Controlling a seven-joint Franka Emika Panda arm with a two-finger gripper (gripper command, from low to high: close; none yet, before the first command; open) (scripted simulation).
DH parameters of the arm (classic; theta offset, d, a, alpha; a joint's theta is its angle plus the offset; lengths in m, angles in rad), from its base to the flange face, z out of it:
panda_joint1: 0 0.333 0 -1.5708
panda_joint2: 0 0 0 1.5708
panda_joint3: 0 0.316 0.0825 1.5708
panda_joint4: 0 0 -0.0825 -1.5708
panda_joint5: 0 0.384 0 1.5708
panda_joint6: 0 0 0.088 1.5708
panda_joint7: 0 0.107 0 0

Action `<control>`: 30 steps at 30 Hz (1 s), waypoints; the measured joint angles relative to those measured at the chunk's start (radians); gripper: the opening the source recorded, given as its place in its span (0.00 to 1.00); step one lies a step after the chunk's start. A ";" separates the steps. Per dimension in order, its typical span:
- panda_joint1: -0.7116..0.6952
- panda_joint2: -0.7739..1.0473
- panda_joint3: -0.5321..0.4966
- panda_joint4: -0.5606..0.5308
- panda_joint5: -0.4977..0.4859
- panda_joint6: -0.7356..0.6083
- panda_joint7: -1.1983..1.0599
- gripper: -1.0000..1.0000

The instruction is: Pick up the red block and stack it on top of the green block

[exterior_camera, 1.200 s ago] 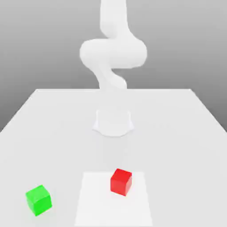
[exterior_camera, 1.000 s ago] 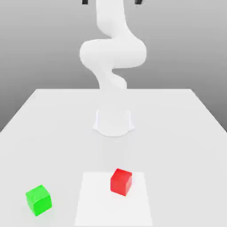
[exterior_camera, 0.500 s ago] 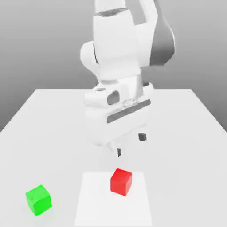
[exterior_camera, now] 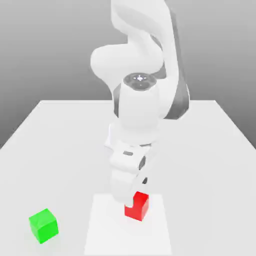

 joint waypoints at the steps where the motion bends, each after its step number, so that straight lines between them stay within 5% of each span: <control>1: -0.004 0.015 0.008 0.002 0.016 0.012 -0.012 0.50; 9: -0.097 0.148 0.136 0.011 0.156 0.120 -0.110 0.50; 10: -0.108 0.157 0.148 0.011 0.159 0.128 -0.111 0.00; 17: -0.108 0.155 0.147 0.011 0.157 0.125 -0.110 0.00; 30: -0.043 -0.041 0.030 -0.008 -0.049 -0.035 0.037 0.00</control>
